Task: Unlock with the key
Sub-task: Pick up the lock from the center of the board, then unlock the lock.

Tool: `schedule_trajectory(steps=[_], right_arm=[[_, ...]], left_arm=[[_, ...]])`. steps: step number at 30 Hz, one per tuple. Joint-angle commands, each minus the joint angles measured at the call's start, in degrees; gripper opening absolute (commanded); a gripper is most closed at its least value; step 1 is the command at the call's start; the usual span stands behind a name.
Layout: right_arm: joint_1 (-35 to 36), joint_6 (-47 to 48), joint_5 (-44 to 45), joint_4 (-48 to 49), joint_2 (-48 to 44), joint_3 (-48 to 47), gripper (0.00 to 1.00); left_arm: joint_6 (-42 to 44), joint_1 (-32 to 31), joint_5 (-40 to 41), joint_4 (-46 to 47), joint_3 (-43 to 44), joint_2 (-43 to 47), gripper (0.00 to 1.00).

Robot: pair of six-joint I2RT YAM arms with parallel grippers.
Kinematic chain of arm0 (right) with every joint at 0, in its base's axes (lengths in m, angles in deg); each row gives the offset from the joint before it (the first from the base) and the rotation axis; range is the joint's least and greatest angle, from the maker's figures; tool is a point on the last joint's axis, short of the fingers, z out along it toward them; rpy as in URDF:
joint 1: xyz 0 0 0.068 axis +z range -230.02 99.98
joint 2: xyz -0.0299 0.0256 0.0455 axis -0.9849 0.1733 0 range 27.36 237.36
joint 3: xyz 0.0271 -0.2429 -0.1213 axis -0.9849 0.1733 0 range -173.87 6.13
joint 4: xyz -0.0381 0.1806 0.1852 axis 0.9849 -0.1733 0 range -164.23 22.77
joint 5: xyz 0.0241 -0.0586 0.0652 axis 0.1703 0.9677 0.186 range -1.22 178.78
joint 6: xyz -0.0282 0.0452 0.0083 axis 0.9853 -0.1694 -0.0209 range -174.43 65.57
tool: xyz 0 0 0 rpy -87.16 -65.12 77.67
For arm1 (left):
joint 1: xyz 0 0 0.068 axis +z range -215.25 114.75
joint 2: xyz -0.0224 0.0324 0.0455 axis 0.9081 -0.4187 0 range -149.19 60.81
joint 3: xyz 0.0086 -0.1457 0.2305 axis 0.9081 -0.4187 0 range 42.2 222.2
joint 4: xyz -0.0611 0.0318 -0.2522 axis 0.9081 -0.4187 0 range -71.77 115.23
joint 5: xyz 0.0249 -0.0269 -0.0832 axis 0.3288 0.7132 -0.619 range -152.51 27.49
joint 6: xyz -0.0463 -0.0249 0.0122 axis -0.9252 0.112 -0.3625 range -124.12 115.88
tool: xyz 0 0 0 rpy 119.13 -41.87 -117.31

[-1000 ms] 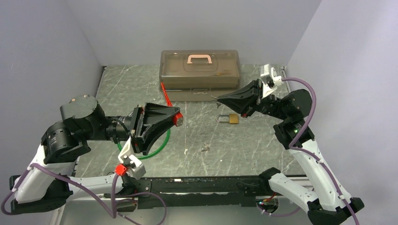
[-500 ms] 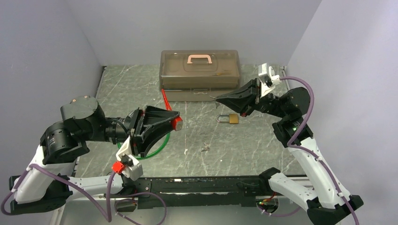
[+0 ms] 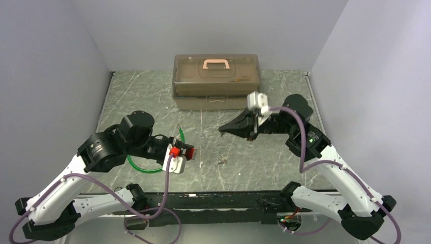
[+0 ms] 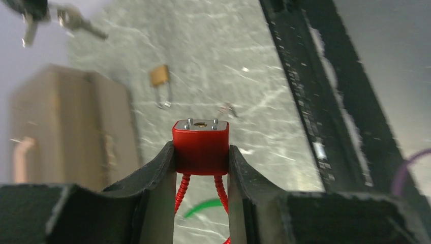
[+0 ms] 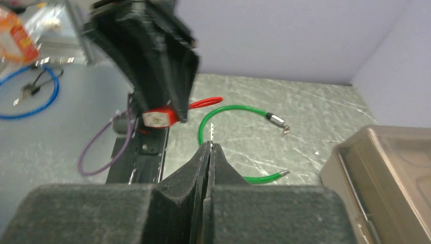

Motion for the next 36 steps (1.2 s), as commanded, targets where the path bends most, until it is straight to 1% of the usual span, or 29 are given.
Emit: schedule_trajectory(steps=[1,4,8,10,12,15,19,26,36], right_arm=[[8.9,21.2,9.3,-12.9,-2.0,-3.7,0.00],[12.7,28.2,14.2,-20.5,-2.0,-5.8,0.00],[17.6,33.4,16.7,-26.5,-1.5,-7.2,0.00],[20.9,35.0,19.0,-28.2,-0.9,-7.6,0.00],[24.1,36.4,21.6,-29.9,0.0,-7.7,0.00],[29.2,38.9,25.9,-31.9,1.7,-8.2,0.00],[33.1,40.9,28.7,-33.8,3.4,-8.8,0.00],[35.7,41.9,30.4,-32.7,5.1,-8.3,0.00],[38.9,43.1,31.2,-33.2,8.1,-10.6,0.00]], left_arm=[[-3.4,7.5,-15.6,-10.3,-1.0,-1.5,0.00],[1.9,11.0,-22.6,-18.5,-1.5,-4.0,0.00],[9.7,11.6,-28.9,-28.1,-0.6,-8.7,0.00],[11.7,11.6,-30.9,-31.7,0.8,-12.1,0.00],[11.6,11.8,-31.9,-34.2,3.0,-15.8,0.00],[9.2,12.4,-32.8,-33.5,4.2,-17.0,0.00],[4.9,13.4,-35.2,-31.1,5.1,-17.1,0.00],[0.0,14.9,-38.9,-28.3,4.3,-18.5,0.02],[-4.0,15.4,-38.8,-25.7,3.4,-18.9,0.03]])
